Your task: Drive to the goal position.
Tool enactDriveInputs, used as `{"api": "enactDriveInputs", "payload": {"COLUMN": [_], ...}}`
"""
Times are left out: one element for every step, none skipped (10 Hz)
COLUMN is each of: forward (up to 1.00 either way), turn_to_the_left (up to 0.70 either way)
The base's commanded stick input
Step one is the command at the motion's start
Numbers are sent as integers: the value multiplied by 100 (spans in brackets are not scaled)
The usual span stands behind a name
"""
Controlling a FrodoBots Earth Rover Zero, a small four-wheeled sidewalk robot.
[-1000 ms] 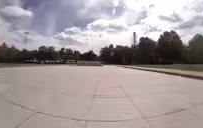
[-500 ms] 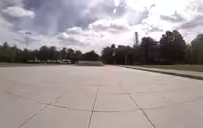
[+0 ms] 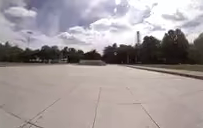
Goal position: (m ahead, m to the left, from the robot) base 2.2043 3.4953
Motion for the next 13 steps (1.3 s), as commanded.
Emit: {"api": "enactDriveInputs", "payload": {"forward": [100,100,100,100,100,100,100,100,100,100,94,89,82], "turn_to_the_left": [0,0,0,0,0,0,0,0,0,0,37,35,33]}}
